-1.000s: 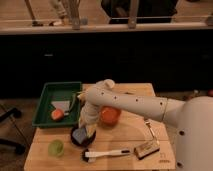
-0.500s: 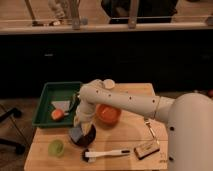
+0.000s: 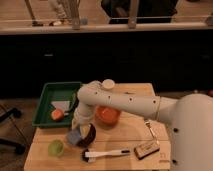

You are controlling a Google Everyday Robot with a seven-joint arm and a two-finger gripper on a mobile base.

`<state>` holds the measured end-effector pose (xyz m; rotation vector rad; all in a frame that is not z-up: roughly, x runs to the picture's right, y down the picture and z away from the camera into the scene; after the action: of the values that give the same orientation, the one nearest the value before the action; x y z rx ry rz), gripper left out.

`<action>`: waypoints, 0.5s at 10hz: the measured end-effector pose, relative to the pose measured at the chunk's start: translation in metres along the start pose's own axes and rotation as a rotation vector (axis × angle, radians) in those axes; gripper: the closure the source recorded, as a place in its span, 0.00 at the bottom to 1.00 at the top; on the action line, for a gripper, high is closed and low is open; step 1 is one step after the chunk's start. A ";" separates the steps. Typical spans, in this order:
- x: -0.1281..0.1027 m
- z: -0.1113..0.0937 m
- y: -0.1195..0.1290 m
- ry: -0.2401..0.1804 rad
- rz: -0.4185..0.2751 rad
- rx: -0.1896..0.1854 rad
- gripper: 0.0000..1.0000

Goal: Wipe purple bowl with sponge

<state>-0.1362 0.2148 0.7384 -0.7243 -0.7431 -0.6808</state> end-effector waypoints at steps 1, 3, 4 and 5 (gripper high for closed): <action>0.001 -0.002 0.007 0.003 0.007 -0.003 0.95; 0.005 -0.009 0.022 0.013 0.029 -0.006 0.95; 0.010 -0.012 0.027 0.020 0.043 -0.002 0.95; 0.013 -0.015 0.028 0.026 0.049 0.006 0.95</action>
<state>-0.1028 0.2152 0.7314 -0.7247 -0.7011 -0.6426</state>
